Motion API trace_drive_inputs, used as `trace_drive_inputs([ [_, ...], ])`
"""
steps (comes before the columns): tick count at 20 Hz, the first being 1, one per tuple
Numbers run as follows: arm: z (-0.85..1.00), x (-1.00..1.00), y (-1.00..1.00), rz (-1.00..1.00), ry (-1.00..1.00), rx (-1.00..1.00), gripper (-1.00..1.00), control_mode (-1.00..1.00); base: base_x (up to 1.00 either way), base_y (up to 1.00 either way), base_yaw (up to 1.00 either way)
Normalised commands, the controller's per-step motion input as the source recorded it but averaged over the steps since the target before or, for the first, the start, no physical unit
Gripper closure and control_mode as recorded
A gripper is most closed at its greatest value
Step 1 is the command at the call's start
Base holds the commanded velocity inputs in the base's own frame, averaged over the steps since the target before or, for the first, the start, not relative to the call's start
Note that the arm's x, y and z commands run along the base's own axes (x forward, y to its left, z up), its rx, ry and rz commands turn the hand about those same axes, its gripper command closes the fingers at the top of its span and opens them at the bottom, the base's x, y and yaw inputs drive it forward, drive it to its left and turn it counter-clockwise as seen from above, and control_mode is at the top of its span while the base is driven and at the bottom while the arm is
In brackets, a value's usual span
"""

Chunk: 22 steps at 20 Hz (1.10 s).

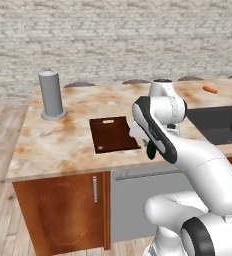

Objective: Place the two vegetables and bowl onto the tray for setting up a vegetable dip station.

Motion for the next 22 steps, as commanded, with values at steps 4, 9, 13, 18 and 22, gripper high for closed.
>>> trace_drive_inputs([
  [4, 0.00, 0.00, 0.00, 0.00, 0.00, 0.00, 1.00, 1.00, 0.21, 0.57, -0.08],
  [9, 0.00, 0.00, 0.00, 0.00, 0.00, 0.00, 1.00, 1.00, 0.35, 0.49, -0.05],
  [13, 0.00, 0.00, 0.00, 0.00, 0.00, 0.00, 1.00, 1.00, 0.33, 0.22, 0.00],
  [18, 0.00, 0.00, 0.00, 0.00, 0.00, 0.00, 1.00, 1.00, 0.35, 0.02, 0.00],
  [22, 0.00, 0.00, 0.00, 0.00, 0.00, 0.00, 1.00, 1.00, 0.29, 0.04, 0.00],
])
